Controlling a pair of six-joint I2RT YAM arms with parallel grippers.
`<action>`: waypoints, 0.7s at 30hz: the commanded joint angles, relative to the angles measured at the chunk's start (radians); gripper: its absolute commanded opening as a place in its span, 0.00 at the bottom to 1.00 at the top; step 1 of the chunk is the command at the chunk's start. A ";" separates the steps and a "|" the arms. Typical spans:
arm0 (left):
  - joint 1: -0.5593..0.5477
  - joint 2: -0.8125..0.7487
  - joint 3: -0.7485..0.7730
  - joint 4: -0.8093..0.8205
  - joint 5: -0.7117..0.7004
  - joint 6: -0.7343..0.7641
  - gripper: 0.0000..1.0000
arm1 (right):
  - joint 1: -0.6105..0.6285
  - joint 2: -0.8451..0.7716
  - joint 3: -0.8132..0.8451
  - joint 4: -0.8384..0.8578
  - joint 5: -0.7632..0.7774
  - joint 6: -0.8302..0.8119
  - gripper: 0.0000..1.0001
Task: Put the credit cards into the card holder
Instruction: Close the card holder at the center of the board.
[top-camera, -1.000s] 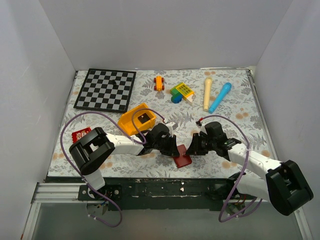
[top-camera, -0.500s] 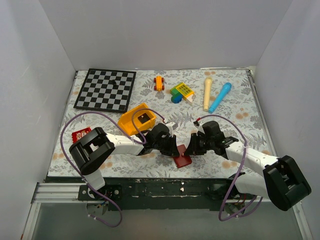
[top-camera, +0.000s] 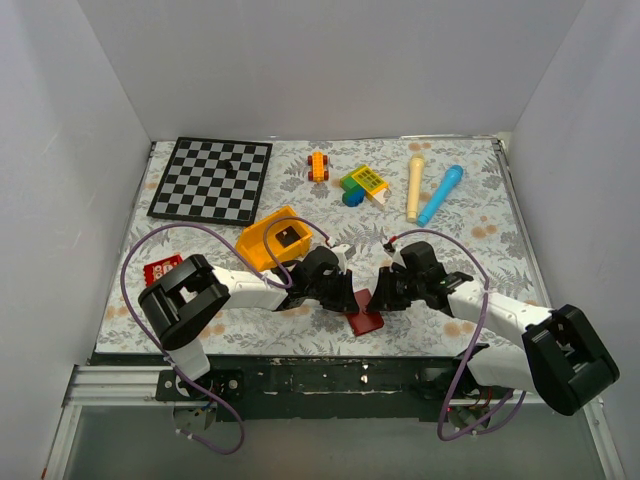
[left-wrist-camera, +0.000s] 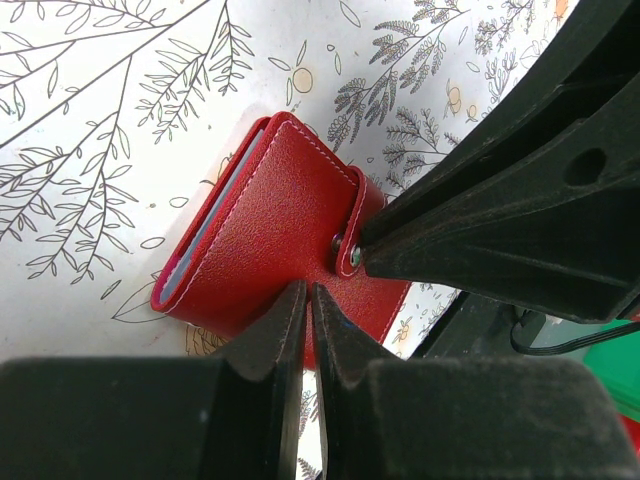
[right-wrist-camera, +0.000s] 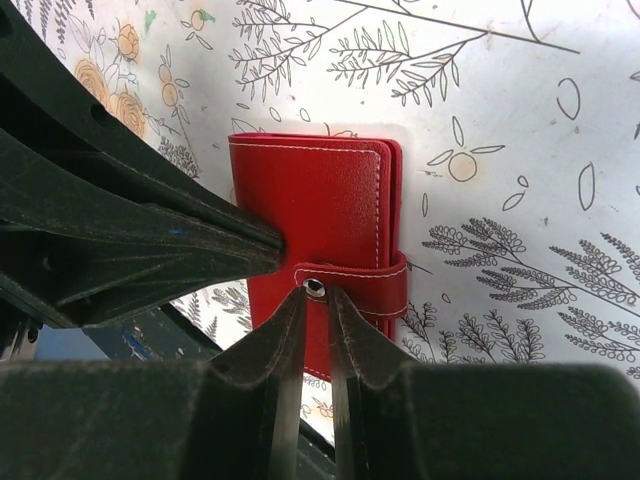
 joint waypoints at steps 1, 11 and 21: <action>-0.006 0.016 -0.014 -0.007 -0.001 0.008 0.07 | 0.010 0.016 0.049 0.030 0.013 -0.012 0.22; -0.006 0.022 -0.008 -0.008 0.004 0.009 0.06 | 0.027 0.035 0.071 0.011 0.035 -0.021 0.23; -0.006 0.028 -0.006 -0.007 0.007 0.008 0.06 | 0.050 0.041 0.085 -0.027 0.058 -0.037 0.23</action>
